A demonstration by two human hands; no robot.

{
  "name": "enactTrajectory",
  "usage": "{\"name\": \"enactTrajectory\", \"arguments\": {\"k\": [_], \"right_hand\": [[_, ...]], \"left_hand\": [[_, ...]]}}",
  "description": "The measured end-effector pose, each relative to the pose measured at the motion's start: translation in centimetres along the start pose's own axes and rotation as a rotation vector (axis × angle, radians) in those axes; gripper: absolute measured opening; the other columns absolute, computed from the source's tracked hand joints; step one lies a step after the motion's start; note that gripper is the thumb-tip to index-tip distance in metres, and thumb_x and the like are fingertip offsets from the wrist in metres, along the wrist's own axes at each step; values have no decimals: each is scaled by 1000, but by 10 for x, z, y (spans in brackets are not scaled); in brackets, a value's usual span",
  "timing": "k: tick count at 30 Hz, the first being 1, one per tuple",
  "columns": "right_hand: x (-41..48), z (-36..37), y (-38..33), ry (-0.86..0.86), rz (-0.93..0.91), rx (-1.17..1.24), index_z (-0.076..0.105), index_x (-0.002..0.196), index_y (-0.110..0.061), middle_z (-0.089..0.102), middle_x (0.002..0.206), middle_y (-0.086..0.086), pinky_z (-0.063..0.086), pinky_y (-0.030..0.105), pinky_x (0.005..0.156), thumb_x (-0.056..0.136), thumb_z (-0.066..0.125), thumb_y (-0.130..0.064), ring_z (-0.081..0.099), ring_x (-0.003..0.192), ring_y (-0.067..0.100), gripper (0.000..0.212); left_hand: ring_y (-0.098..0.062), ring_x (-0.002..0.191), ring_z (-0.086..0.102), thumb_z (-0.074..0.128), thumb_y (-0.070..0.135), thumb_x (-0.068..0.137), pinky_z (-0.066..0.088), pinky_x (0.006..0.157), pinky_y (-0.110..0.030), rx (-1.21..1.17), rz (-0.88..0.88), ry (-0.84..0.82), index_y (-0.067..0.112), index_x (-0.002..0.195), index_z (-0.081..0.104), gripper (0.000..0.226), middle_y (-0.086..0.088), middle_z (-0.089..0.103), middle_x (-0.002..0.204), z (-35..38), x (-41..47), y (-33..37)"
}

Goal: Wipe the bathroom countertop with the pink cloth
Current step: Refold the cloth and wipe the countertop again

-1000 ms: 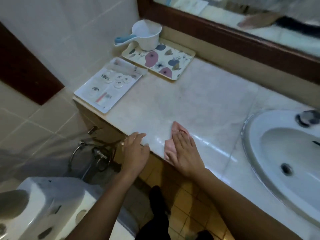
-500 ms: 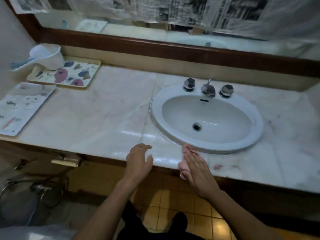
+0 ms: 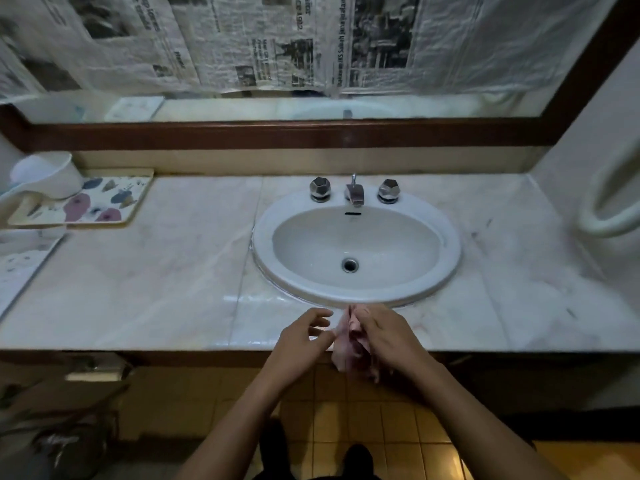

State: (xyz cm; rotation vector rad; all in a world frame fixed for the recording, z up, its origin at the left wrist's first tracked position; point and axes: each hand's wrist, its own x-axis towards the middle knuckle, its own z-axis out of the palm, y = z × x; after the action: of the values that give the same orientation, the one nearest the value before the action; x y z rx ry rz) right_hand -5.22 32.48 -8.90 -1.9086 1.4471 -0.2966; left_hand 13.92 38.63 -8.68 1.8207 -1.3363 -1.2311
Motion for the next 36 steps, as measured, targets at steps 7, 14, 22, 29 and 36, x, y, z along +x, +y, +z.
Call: {"name": "enactTrajectory", "arguments": {"k": [7,14,22,29,36], "right_hand": [[-2,-76,-60,152,-62,60,74,78,-28,71,72,-14,52,30,69,100,60,-42,66,74,4,30],[-4,-148,-72,105,-43,111,78,85,-34,74,77,-16,55,26,48,88,76,-50,71,66,5,16],[0,-189,-45,-57,-25,-192,68,92,-31,74,87,-7,64,37,66,80,66,-9,75,65,13,25],[21,-197,-47,108,-174,62,75,88,-28,76,82,-6,62,48,79,97,52,-21,74,79,16,26],[26,-178,-85,66,-297,96,76,91,-25,75,85,-10,62,44,76,98,55,-20,72,81,13,22]], "left_hand": [[5,95,64,75,32,88,48,76,-15,108,264,28,37,114,66,28,19,72,102,-9,13,58],[7,93,68,66,27,98,47,74,-8,232,421,119,31,99,78,13,19,78,94,-46,31,95],[1,88,70,64,20,93,53,81,-25,179,332,186,25,83,78,18,15,78,87,-92,33,115],[-10,93,67,83,30,79,60,85,-40,600,184,-200,40,107,64,35,11,69,100,-105,34,123],[-6,91,69,70,37,88,57,79,-32,376,382,-49,34,117,68,30,13,74,103,-18,48,144]]}}
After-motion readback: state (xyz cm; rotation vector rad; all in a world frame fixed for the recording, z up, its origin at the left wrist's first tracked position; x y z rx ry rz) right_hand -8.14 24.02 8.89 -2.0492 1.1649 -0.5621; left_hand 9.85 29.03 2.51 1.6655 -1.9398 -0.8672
